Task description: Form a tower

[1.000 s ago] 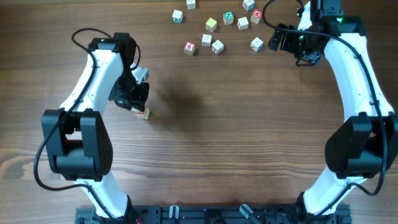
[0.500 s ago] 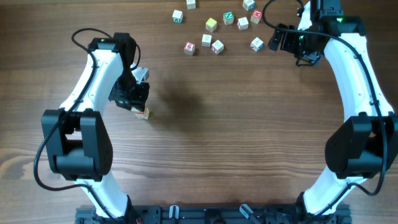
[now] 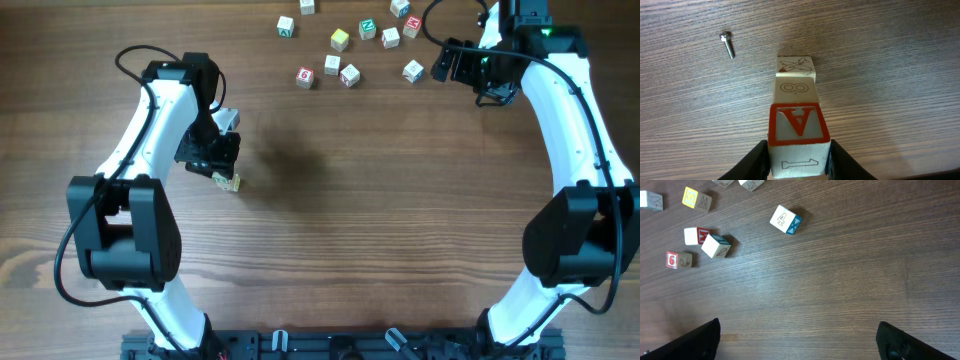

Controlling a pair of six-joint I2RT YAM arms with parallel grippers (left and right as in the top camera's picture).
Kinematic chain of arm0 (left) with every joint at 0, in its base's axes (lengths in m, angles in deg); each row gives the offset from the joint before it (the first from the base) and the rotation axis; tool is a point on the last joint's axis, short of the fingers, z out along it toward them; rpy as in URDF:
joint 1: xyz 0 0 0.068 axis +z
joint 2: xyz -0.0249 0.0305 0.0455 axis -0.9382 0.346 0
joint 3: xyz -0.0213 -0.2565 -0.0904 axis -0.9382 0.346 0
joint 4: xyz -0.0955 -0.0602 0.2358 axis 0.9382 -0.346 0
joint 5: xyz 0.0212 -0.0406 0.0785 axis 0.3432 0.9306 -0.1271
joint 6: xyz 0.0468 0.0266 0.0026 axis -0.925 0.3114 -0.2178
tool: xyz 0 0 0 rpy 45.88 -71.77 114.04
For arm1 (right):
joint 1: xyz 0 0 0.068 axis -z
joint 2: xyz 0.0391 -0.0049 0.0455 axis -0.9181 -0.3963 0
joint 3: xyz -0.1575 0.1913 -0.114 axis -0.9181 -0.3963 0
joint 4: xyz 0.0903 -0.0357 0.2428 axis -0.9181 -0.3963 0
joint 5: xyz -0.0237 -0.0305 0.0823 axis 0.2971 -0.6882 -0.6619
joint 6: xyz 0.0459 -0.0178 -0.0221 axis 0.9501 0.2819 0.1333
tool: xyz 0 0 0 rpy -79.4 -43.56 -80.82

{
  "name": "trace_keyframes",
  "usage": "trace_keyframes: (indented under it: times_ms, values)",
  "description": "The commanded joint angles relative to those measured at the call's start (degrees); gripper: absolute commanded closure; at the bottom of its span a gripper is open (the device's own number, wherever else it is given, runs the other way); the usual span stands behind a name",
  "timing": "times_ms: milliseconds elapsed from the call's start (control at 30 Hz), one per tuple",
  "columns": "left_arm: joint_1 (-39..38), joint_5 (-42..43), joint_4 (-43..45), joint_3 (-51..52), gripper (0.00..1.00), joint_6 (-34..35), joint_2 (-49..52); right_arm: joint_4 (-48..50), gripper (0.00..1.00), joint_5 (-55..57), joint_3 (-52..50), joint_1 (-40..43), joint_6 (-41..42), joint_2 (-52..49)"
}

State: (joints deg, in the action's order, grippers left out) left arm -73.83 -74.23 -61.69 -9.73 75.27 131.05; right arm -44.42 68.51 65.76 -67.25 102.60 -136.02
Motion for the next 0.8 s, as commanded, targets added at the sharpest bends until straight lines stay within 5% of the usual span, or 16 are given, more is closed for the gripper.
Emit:
trace_keyframes:
  times_ms: [0, 367, 767]
  values:
    - [0.0, 0.94, 0.39, 0.48, 0.6, 0.11, 0.33, 0.13, 0.0, 1.01, 0.11, -0.28, -0.07, -0.83]
    - [0.0, 0.96, 1.9, 0.44, 0.0, 0.13, -0.04, 0.17, 0.0, 1.03, 0.11, -0.28, -0.09, -0.83]
    - [1.36, 2.03, 0.87, -2.4, 0.0, 0.15, -17.27, 0.07, 0.0, 0.98, 0.11, -0.28, 0.02, -0.83]
